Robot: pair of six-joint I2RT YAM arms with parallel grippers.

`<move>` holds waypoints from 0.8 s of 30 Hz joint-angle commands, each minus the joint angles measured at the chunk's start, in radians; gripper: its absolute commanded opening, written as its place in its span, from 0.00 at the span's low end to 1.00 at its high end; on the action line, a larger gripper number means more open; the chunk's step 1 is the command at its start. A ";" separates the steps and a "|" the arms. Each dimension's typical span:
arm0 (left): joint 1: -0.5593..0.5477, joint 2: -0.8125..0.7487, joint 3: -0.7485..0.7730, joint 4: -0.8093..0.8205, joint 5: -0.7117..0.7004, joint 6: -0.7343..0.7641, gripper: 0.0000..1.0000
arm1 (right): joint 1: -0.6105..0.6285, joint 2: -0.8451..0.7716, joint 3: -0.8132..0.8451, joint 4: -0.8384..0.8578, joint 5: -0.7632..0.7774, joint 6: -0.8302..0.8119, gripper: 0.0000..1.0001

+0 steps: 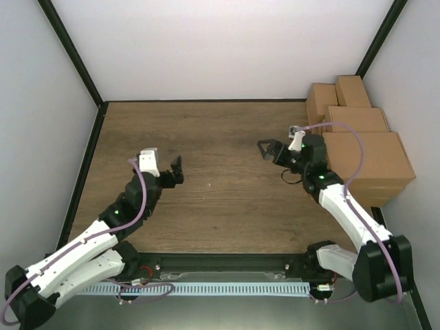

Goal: Fold the paper box

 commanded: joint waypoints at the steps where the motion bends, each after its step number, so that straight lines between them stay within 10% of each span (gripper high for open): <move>1: 0.083 -0.096 -0.090 0.066 -0.171 0.108 1.00 | 0.119 0.096 0.031 0.160 0.179 -0.232 1.00; 12: 0.538 0.053 -0.227 0.338 0.008 0.144 1.00 | 0.146 0.104 -0.177 0.504 0.234 -0.770 1.00; 24: 0.623 0.268 -0.317 0.662 0.037 0.289 1.00 | 0.036 0.231 -0.397 0.927 0.284 -0.863 1.00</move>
